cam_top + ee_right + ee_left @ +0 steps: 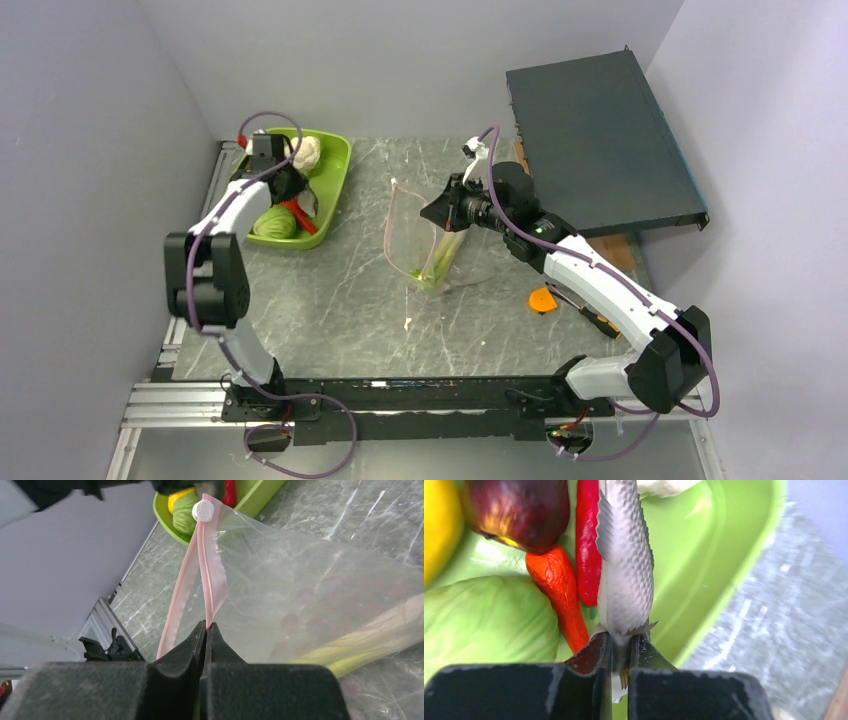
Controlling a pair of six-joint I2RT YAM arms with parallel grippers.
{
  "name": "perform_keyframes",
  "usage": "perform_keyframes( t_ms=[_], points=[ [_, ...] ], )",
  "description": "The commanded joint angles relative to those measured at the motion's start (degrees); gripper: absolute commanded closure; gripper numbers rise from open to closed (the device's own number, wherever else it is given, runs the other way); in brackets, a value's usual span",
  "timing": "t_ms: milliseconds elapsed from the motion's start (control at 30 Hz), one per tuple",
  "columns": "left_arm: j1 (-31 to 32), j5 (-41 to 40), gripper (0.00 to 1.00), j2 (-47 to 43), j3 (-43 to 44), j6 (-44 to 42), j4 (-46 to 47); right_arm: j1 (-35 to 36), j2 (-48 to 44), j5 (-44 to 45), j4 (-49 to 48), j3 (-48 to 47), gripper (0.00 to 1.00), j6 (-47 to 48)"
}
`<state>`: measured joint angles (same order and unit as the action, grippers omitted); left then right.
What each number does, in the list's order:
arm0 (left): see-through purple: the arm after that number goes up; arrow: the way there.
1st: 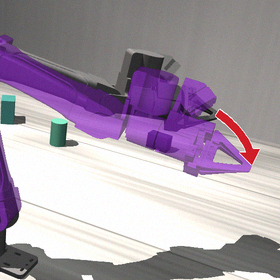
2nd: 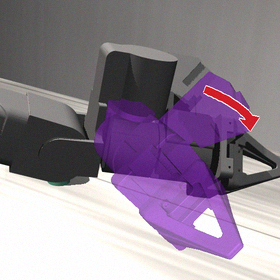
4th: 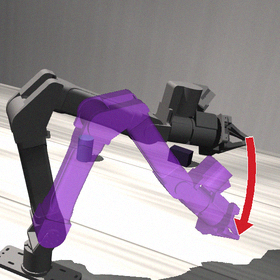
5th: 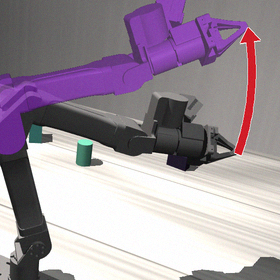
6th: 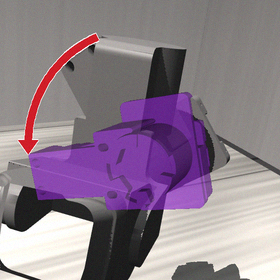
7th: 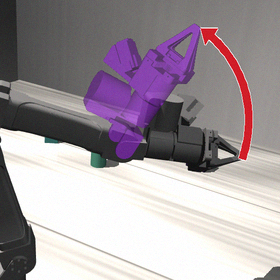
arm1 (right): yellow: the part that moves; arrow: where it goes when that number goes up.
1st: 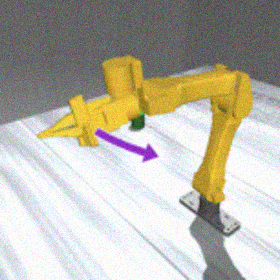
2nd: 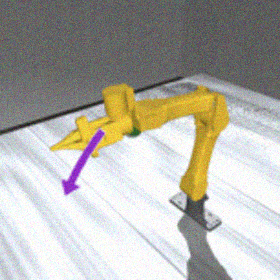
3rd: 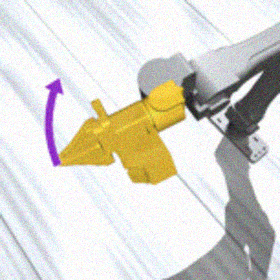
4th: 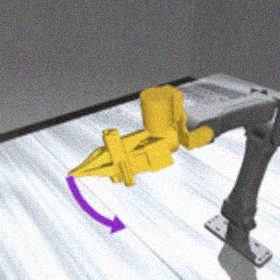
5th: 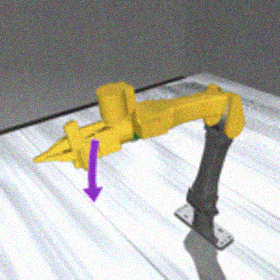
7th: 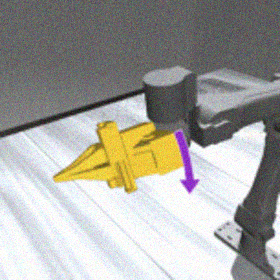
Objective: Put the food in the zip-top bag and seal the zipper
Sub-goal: Pick up the fake fish from the bin, then place the fake fish in the zipper food storage bag.
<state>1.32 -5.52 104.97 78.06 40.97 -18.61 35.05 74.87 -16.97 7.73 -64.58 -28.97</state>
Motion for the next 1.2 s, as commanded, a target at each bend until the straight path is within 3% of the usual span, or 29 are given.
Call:
perform_keyframes(
  t_ms=[0,67,267,367,433,600,700,833,1167],
  points=[
    [0.0,3.8,1.0,-15.0,-0.2,-8.4,0.5,-0.1,-2.4,0.7,-1.3,-1.9,1.0,0.1],
    [-0.1,7.5,1.0,-19.8,-1.4,-11.2,-0.7,-0.1,-2.2,1.0,-1.4,-1.8,1.0,0.0],
    [0.4,37.9,1.0,-30.2,-4.3,-17.3,-11.6,-0.1,-1.0,2.9,-0.5,-3.1,1.0,1.6],
    [3.2,47.9,1.0,-36.2,-10.2,-16.6,-16.6,-0.1,-0.4,5.9,0.6,-4.2,1.0,3.9],
    [6.5,49.5,1.0,-40.3,-13.2,-16.7,-19.7,-0.1,-0.1,8.5,0.9,-4.6,1.0,6.0],
    [17.2,42.8,1.0,-48.0,-12.6,-19.5,-31.6,0.0,-0.4,13.5,0.9,-4.8,1.0,11.3],
    [20.2,44.9,1.0,-49.7,-13.5,-17.8,-34.3,0.1,-1.0,11.8,-1.1,-4.0,1.0,14.4],
    [22.4,52.5,1.0,-47.7,-13.0,-15.4,-36.3,3.5,-1.4,10.5,-3.8,-2.5,1.0,21.0],
    [24.8,57.1,1.0,-39.1,-12.0,-11.9,-37.4,10.6,-5.4,7.2,-7.5,2.2,1.0,29.3]
  ],
)
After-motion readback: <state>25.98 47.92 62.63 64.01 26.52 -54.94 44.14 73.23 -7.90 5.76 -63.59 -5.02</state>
